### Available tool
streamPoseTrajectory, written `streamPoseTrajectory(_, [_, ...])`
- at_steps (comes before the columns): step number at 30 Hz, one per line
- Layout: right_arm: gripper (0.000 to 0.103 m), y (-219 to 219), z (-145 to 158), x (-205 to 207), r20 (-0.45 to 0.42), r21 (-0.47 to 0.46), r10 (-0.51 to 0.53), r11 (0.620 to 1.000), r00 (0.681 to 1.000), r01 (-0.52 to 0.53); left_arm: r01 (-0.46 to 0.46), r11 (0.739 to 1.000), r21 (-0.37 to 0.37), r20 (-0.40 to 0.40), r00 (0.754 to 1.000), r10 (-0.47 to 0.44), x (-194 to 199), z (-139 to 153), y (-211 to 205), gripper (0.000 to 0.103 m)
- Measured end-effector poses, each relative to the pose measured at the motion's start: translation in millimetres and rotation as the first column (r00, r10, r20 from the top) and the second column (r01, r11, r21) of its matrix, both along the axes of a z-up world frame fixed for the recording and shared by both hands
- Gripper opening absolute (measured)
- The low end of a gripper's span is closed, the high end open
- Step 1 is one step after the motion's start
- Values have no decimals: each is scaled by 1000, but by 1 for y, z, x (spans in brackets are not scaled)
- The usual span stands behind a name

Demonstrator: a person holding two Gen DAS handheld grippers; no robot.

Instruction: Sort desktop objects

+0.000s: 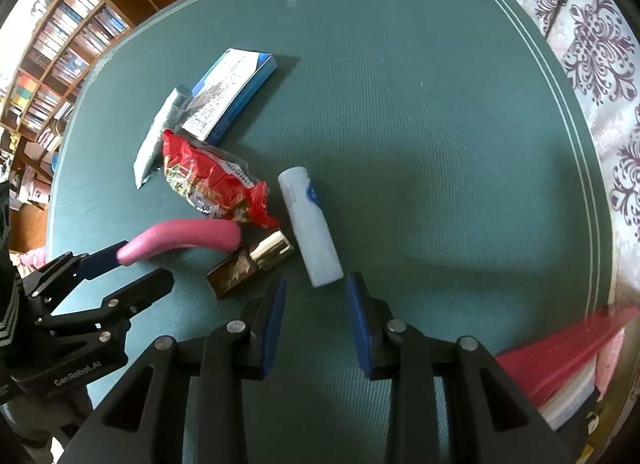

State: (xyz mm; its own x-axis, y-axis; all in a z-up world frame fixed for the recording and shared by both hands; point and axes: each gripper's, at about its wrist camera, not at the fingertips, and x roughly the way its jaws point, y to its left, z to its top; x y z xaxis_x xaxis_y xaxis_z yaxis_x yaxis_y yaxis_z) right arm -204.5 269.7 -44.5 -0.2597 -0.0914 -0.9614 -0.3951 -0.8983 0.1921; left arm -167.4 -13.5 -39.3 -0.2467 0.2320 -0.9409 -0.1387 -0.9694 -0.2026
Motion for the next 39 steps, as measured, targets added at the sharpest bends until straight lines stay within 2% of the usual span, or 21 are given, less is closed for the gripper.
streamPoseTrajectory(12, [35, 0, -9, -16, 5, 41, 44, 998, 999, -44, 87, 995, -51, -30, 996, -89, -10, -2, 22, 65])
streamPoseTrajectory(14, [34, 0, -8, -17, 3, 46, 48, 998, 999, -48, 96, 992, -85, -34, 994, -99, -7, -1, 25, 56])
streamPoseTrajectory(15, [34, -1, -8, -17, 5, 51, 51, 997, 999, -51, 98, 990, -104, -38, 994, -102, -6, -1, 25, 40])
streamPoseTrajectory(16, [29, -1, -8, -17, 7, 57, 52, 997, 999, -53, 98, 989, -113, -37, 994, -103, -6, 0, 25, 33])
streamPoseTrajectory(19, [20, -1, -7, -14, 14, 81, 56, 995, 998, -56, 106, 991, -85, -9, 994, -107, -4, 2, 21, 26])
streamPoseTrajectory(30, [20, 8, 12, 25, -16, 25, 0, 1000, 1000, 0, 84, 996, -11, 9, 996, -84, 16, 22, 6, 22])
streamPoseTrajectory(35, [20, 7, 17, 48, -18, 12, -9, 1000, 1000, 9, 81, 997, -13, 35, 996, -81, 40, 20, 3, 20])
streamPoseTrajectory(39, [20, 3, 13, 68, 0, -14, -12, 1000, 1000, 12, 67, 997, -40, 61, 996, -65, 57, 5, 2, 20])
